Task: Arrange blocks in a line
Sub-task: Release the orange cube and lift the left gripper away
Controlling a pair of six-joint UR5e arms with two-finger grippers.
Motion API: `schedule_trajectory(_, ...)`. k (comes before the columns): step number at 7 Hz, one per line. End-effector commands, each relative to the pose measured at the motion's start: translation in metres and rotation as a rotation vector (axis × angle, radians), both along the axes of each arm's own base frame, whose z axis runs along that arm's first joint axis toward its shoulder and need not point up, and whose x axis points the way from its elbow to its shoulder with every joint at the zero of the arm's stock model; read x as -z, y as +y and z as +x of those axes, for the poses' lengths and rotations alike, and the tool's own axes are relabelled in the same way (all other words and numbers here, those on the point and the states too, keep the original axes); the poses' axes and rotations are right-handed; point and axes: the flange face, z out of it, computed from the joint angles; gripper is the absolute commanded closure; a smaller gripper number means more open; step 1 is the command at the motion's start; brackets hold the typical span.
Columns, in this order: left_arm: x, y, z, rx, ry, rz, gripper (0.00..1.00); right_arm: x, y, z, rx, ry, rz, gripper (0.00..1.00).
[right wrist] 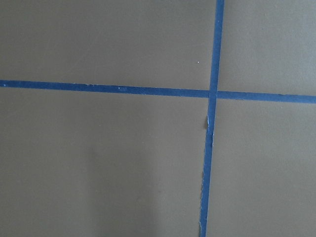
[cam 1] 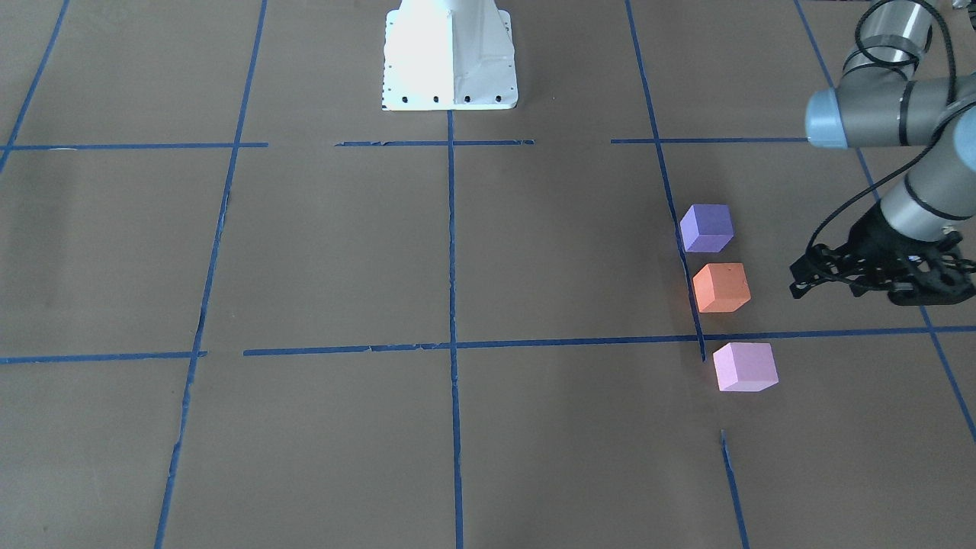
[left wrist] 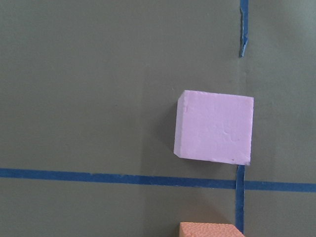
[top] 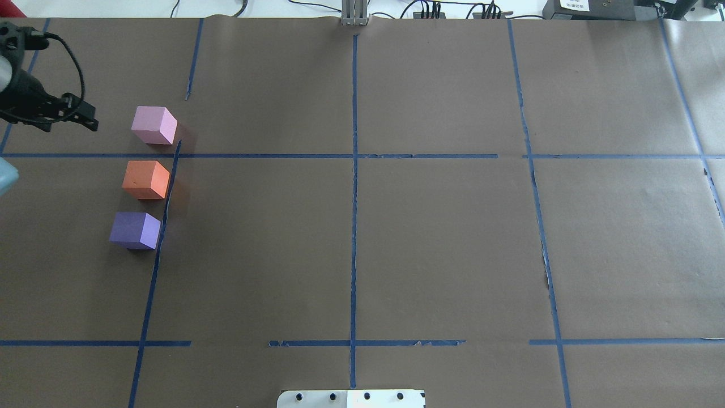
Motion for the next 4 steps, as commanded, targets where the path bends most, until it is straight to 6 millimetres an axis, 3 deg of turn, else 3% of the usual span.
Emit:
schedule_trajectory(1,-0.098,0.038,-0.139,-0.124,-0.121,0.154,0.0,0.0,0.0,0.0,0.0,0.0,-0.001,0.0)
schedule_trajectory(2,-0.144,0.063,-0.176,-0.2,-0.165,0.187,0.0,0.0,0.0,0.0,0.0,0.0,-0.001,0.0)
schedule_trajectory(3,-0.162,0.08,-0.196,-0.204,-0.175,0.183,0.0,0.0,0.0,0.0,0.0,0.0,0.001,0.0)
schedule_trajectory(4,-0.163,0.081,-0.197,-0.203,-0.176,0.167,0.0,0.0,0.0,0.0,0.0,0.0,0.001,0.0)
